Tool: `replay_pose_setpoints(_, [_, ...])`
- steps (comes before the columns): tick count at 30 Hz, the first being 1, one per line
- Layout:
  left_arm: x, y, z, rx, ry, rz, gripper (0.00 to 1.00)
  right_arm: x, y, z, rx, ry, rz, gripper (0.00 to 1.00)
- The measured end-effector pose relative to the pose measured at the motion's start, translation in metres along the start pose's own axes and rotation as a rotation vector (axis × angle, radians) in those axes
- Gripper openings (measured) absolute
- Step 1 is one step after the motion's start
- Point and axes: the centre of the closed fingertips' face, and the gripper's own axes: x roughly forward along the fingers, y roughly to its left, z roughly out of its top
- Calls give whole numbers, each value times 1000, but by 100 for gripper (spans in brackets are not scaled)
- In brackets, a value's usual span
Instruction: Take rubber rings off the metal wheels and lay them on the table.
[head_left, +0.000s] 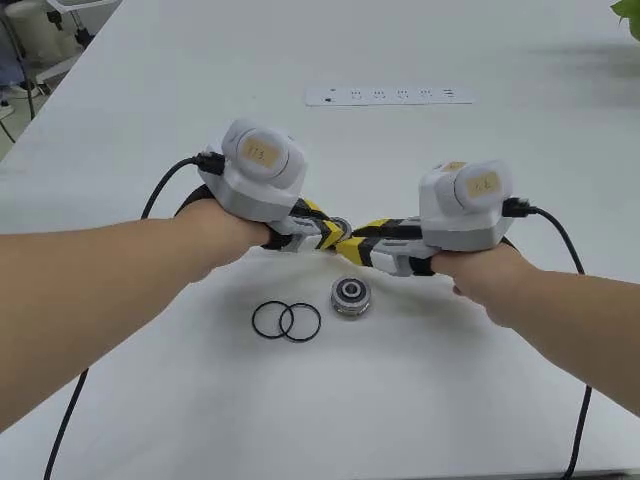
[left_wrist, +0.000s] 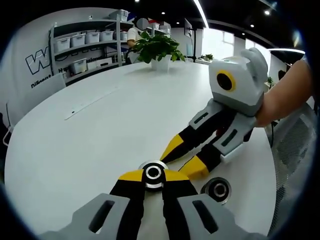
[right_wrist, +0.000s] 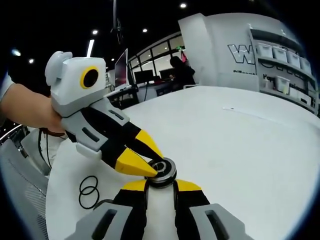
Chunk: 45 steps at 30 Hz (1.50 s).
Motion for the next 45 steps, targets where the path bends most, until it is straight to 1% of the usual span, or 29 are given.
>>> replay_pose_setpoints(2, [0, 0, 0, -2, 0, 1, 7, -1, 1, -3, 5, 10, -1, 12])
replay_pose_setpoints(4, [0, 0, 0, -3, 0, 2, 7, -3, 2, -3, 15, 6, -1, 8])
replay_pose_setpoints(5, [1, 0, 0, -4, 0, 2, 7, -3, 1, -3, 20, 6, -4, 5])
replay_pose_setpoints(10, [1, 0, 0, -2, 2, 4, 7, -6, 3, -3, 62, 0, -8, 1])
replay_pose_setpoints(11, [1, 0, 0, 1, 2, 4, 7, -7, 2, -2, 78, -2, -18, 0])
replay_pose_setpoints(12, [1, 0, 0, 7, 3, 5, 7, -8, 1, -2, 94, -6, -26, 0])
replay_pose_setpoints(13, [1, 0, 0, 10, 3, 6, 7, -9, 2, -1, 126, -15, -16, 0])
replay_pose_setpoints(14, [1, 0, 0, 15, 4, 7, 7, -10, 2, -1, 143, -20, -16, 0])
replay_pose_setpoints(16, [1, 0, 0, 19, 6, 9, 7, -12, 1, 1, 164, -32, -21, 0])
replay_pose_setpoints(17, [1, 0, 0, 17, 6, 9, 7, -13, 0, 2, 192, -44, -30, 0])
replay_pose_setpoints(18, [2, 0, 0, 16, 6, 10, 7, -14, -3, 5, 221, -67, -43, 0])
replay_pose_setpoints(19, [2, 0, 0, 10, 4, 11, 7, -15, -2, 10, 259, -96, -32, 0])
replay_pose_setpoints(20, [2, -1, 0, 9, 4, 9, 7, -15, -2, 13, 319, -109, -27, 0])
replay_pose_setpoints(21, [2, -1, 0, 9, 5, 9, 7, -15, -4, 9, 307, -87, -41, 0])
replay_pose_setpoints(23, [2, 0, 0, 7, 6, 14, 7, -14, -3, 10, 298, -93, -38, 0])
replay_pose_setpoints(26, [2, -1, 0, 8, 7, 14, 7, -15, -2, 12, 329, -104, -34, 0])
replay_pose_setpoints(35, [2, -1, 0, 16, 15, 16, 6, -14, 2, 15, 334, -113, -21, 0])
replay_pose_setpoints(38, [2, -1, -1, 24, 17, 15, 6, -14, 4, 16, 325, -111, -11, 0])
replay_pose_setpoints(43, [2, -1, -1, 32, 17, 15, 6, -12, 9, 20, 332, -119, 9, 0])
replay_pose_setpoints(45, [2, -2, -1, 35, 17, 15, 6, -12, 15, 24, 341, -131, 34, 0])
